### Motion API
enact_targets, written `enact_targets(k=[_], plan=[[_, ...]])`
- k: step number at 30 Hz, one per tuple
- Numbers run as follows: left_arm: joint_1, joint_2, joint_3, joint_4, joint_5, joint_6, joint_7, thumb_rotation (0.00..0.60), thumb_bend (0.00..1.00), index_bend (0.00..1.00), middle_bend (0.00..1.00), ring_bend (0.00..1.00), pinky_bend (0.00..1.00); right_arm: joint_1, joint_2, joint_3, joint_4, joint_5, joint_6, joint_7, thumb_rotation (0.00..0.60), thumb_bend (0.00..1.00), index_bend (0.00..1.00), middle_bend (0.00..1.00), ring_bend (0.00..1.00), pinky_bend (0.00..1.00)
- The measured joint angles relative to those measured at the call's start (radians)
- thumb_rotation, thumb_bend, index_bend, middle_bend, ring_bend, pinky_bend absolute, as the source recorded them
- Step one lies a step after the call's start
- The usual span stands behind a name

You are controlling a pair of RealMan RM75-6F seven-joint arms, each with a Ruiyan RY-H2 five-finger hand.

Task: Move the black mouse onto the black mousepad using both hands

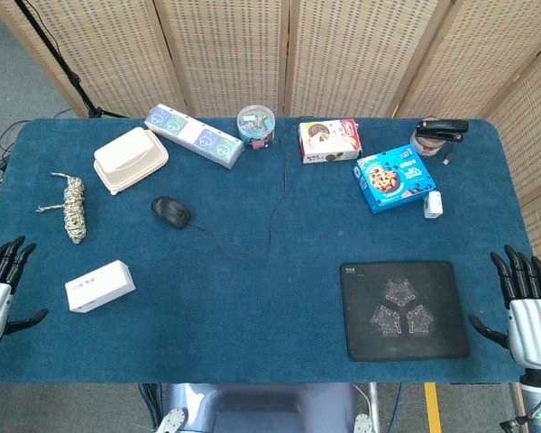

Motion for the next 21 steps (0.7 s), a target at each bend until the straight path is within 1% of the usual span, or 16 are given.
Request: enact_targets(k=[13, 17, 21], plan=[[-0.017, 0.002, -0.002, 0.010, -0.001, -0.026, -0.009, 0.600, 0.00, 0.00, 0.00, 0.00, 0.00, 0.000, 0.001, 0.001, -0.002, 0.005, -0.005, -0.003, 0.600, 0.00, 0.00, 0.00, 0.00, 0.00], [-0.051, 0.003, -0.010, 0.027, 0.005, -0.068, -0.031, 0.600, 0.00, 0.00, 0.00, 0.00, 0.00, 0.000, 0.002, 0.005, -0.001, 0.010, -0.005, -0.003, 0.600, 0.00, 0.00, 0.00, 0.00, 0.00], [-0.117, 0.004, -0.021, 0.055, 0.021, -0.145, -0.061, 0.600, 0.00, 0.00, 0.00, 0.00, 0.00, 0.000, 0.002, 0.010, 0.000, 0.019, -0.006, -0.003, 0.600, 0.00, 0.00, 0.00, 0.00, 0.00]])
